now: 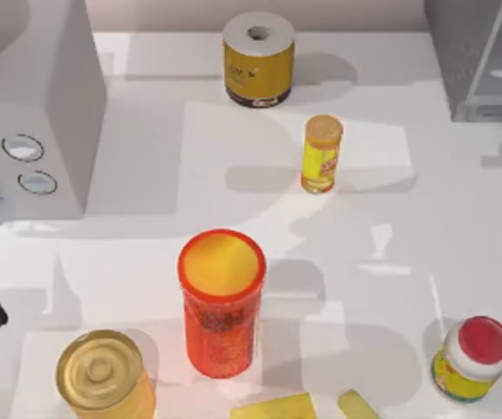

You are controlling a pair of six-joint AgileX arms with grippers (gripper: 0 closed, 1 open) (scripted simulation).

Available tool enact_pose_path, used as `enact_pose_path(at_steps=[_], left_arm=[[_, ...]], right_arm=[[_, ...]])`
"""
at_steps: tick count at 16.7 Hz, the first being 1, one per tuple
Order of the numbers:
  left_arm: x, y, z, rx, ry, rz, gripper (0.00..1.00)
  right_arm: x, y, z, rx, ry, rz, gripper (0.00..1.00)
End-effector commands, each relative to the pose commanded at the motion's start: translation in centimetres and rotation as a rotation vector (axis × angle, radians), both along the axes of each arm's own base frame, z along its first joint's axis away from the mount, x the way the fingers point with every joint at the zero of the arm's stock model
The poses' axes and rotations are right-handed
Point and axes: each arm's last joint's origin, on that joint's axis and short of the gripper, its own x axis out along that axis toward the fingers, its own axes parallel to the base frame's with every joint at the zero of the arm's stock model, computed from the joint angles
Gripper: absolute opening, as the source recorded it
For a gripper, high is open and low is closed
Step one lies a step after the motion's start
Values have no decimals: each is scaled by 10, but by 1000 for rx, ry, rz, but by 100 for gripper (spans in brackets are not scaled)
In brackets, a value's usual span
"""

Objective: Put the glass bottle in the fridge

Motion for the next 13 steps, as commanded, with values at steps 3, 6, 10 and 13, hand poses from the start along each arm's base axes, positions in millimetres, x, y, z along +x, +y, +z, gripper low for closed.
enact_pose_path(at_steps=[3,6,10,13], left_arm=[[0,0,0,0,0,0,100],[0,0,0,0,0,0,100],[0,0,0,0,0,0,100],[0,0,0,0,0,0,100]], right_arm=[[49,-20,-31,3,9,3,1],[83,-38,-68,6,14,5,1],[105,-51,-104,9,17,9,1],[108,-53,-110,9,17,9,1]])
